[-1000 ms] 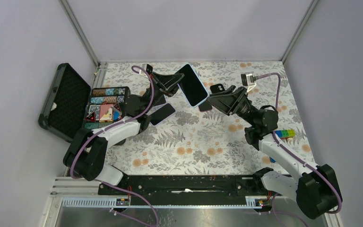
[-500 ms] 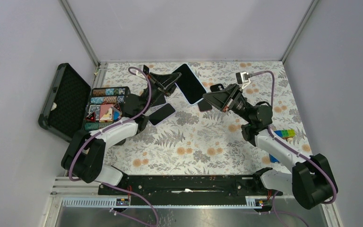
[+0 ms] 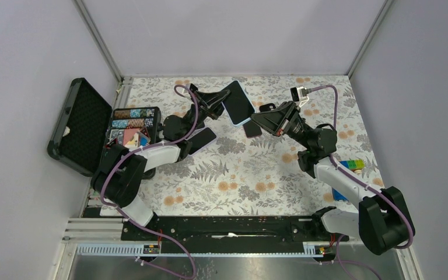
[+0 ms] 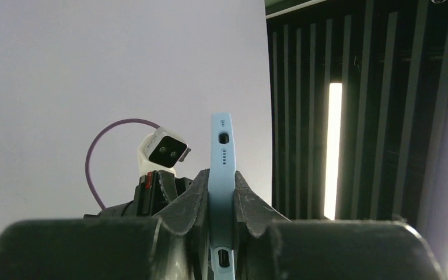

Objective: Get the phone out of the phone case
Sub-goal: Remove the phone case from the phone.

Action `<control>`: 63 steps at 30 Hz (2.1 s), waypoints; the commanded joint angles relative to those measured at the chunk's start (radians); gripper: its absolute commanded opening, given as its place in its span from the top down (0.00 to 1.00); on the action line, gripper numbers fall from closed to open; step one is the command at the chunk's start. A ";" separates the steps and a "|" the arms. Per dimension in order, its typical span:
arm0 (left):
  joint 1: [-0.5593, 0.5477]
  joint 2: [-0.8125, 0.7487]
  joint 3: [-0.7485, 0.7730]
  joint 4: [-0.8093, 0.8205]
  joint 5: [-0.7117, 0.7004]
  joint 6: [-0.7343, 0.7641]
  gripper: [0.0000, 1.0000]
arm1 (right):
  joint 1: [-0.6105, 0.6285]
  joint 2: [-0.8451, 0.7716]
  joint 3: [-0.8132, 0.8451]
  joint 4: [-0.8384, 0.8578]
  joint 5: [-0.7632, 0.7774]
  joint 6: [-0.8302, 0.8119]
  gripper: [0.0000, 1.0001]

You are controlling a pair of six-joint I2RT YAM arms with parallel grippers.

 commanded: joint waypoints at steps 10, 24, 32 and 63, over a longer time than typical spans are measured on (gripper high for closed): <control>-0.059 0.006 0.072 0.085 0.058 0.008 1.00 | 0.024 -0.046 0.106 0.146 -0.060 0.024 1.00; -0.044 -0.032 0.070 0.085 0.006 0.085 1.00 | 0.024 -0.212 0.010 -0.190 -0.014 -0.246 0.30; -0.030 -0.044 0.064 0.090 0.013 0.060 1.00 | 0.023 -0.265 0.112 -0.478 0.029 -0.303 0.41; 0.002 -0.132 0.014 0.091 0.007 0.029 1.00 | 0.024 -0.190 0.068 -0.340 0.106 -0.145 1.00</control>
